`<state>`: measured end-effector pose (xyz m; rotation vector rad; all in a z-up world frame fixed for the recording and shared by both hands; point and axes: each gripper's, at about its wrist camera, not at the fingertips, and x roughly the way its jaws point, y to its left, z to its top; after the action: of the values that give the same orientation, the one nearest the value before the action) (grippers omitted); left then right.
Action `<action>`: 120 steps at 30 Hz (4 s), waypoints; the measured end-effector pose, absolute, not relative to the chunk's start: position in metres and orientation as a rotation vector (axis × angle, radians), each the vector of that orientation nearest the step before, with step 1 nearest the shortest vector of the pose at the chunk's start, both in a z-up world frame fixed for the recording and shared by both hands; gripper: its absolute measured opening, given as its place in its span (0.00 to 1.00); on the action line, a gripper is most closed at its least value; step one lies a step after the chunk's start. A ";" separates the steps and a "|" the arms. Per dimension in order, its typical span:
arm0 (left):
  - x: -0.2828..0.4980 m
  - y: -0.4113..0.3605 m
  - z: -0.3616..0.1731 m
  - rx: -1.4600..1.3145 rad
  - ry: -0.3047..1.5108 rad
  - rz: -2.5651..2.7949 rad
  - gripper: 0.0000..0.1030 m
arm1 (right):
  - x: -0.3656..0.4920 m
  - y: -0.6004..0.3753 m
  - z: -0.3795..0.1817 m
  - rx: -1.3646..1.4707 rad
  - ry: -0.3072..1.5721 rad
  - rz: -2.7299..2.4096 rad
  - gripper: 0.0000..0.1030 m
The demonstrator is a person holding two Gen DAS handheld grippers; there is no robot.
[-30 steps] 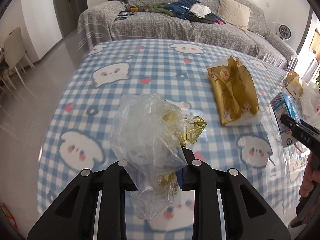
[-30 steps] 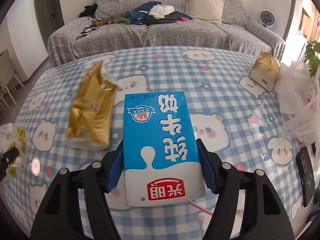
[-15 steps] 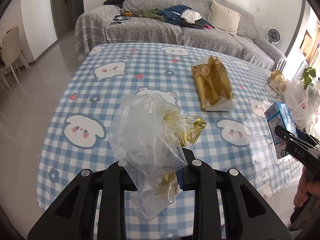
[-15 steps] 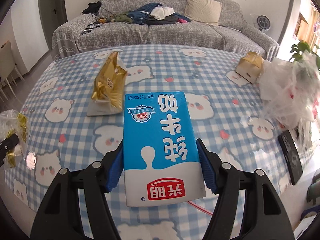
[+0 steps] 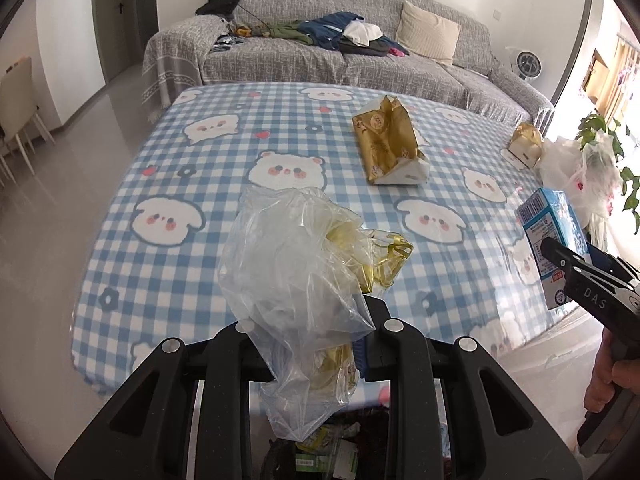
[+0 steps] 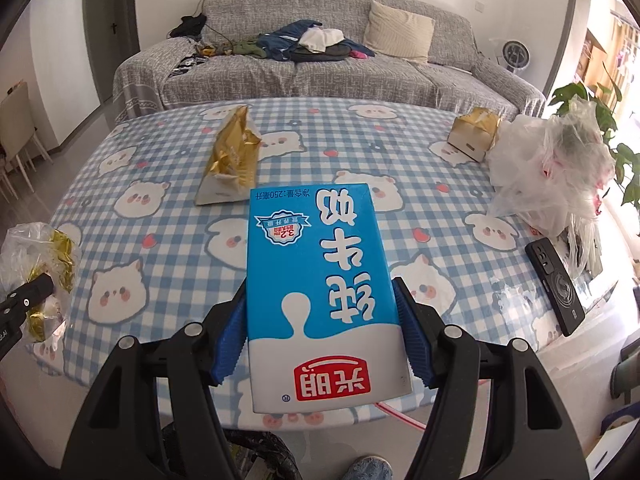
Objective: Collect trash
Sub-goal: 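Carry the clear bag and milk carton over the trash bin with both tools, then open the left tool to drop the clear plastic bag into the bin, then lower the milk carton into the bin and open the right tool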
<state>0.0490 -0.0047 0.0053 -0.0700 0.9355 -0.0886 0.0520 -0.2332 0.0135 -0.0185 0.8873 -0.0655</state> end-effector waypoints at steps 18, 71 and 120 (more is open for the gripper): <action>-0.038 -0.007 -0.024 -0.113 0.976 -0.106 0.24 | -0.028 -0.204 0.009 -0.013 0.868 0.047 0.62; -0.107 -0.068 -0.227 -0.079 1.281 -0.131 0.26 | -0.086 -0.218 -0.147 0.050 1.107 -0.107 0.62; -0.110 0.048 -0.169 -0.092 1.095 0.049 0.94 | -0.107 -0.130 -0.191 0.046 1.245 0.004 0.62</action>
<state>-0.1102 0.0481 -0.1690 -0.0916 1.0950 0.0487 -0.1072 -0.1295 -0.1907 0.0461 1.2447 0.0043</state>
